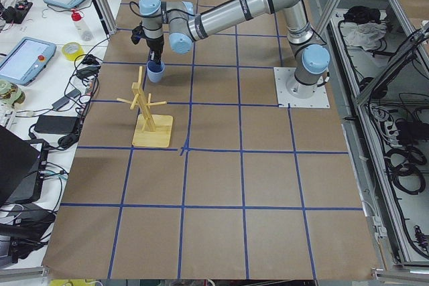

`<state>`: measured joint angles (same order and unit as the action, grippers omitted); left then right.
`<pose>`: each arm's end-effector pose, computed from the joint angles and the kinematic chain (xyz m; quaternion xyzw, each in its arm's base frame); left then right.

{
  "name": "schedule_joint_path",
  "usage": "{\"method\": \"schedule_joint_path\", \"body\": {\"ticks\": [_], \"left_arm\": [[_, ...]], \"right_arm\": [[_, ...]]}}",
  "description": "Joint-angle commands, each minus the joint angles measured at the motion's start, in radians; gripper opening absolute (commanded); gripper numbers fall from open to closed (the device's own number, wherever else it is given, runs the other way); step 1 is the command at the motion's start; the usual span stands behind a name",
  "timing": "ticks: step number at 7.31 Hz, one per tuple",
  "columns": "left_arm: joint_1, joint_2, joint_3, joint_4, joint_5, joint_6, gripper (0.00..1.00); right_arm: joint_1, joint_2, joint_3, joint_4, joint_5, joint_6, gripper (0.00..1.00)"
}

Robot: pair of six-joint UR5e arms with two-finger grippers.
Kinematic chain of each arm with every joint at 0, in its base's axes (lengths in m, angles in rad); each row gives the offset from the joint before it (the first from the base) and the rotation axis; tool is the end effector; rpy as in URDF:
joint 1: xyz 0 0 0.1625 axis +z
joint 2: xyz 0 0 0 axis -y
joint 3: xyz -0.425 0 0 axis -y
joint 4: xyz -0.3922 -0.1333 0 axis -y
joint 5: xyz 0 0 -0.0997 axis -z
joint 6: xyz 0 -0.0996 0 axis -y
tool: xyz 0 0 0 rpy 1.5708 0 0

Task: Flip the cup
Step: 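Set the cup upright on the table and open the left gripper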

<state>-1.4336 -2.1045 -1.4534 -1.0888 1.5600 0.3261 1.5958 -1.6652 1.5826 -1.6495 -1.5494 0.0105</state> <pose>-0.0400 -0.6929 0.2770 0.0944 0.9950 -0.0332 0.0023 0.1470 -0.4617 0.5357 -0.0081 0.9967 -0.0804 0.0121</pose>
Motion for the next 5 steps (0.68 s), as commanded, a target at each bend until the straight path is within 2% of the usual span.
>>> {"method": "schedule_joint_path", "body": {"ticks": [1,3,4,5], "left_arm": [[-0.002,-0.017,-0.005,0.006,0.002,0.005,0.02],[-0.002,-0.02,-0.005,0.006,-0.005,0.005,0.86],[-0.002,-0.019,0.001,0.006,-0.008,0.005,0.99],[-0.004,-0.014,0.001,0.006,-0.006,0.004,1.0]], "right_arm": [[0.015,0.012,-0.004,-0.003,-0.001,-0.006,1.0],[0.015,0.012,0.003,-0.003,-0.001,0.0,1.0],[0.015,0.012,0.005,-0.004,0.0,0.0,1.0],[0.015,0.012,0.001,-0.006,-0.001,0.002,1.0]]}}
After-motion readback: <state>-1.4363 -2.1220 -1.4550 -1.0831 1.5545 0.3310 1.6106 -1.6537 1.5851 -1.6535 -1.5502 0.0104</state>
